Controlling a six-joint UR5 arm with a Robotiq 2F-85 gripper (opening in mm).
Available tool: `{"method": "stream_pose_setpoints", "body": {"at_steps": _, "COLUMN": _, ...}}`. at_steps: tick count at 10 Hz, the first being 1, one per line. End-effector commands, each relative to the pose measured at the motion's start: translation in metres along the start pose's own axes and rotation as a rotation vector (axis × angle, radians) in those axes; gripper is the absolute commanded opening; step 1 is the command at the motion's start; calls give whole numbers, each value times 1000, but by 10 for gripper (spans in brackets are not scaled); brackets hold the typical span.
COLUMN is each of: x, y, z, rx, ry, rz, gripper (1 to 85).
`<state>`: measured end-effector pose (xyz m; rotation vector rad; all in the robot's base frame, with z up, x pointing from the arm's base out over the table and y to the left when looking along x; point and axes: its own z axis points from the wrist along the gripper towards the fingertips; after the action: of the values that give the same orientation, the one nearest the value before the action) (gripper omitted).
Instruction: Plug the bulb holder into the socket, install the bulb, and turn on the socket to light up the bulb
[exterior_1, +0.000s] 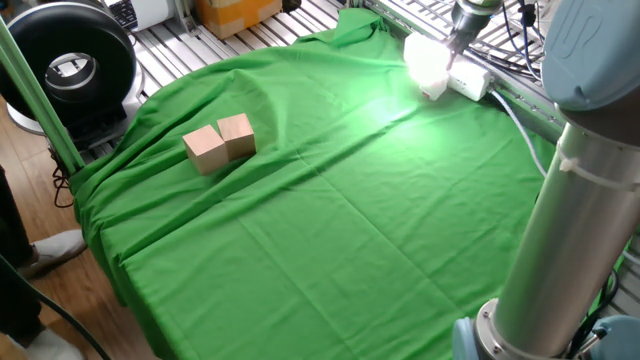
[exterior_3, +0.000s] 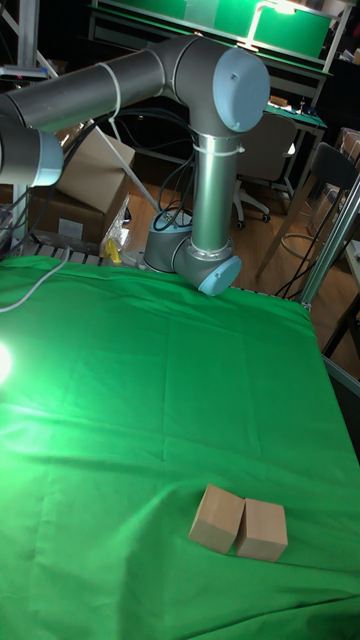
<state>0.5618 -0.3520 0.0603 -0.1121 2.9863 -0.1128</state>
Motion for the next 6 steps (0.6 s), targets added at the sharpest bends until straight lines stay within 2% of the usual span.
{"method": "stream_pose_setpoints", "body": {"at_steps": 1, "x": 7, "y": -3, "z": -4, "rx": 9, "ry": 14, "rz": -12, "gripper": 10}}
{"method": "stream_pose_setpoints", "body": {"at_steps": 2, "x": 10, "y": -6, "z": -4, "rx": 18, "ry": 21, "rz": -19, "gripper": 10}}
{"method": "stream_pose_setpoints", "body": {"at_steps": 6, "x": 11, "y": 4, "z": -5, "rx": -19, "ry": 18, "rz": -16, "gripper": 10}}
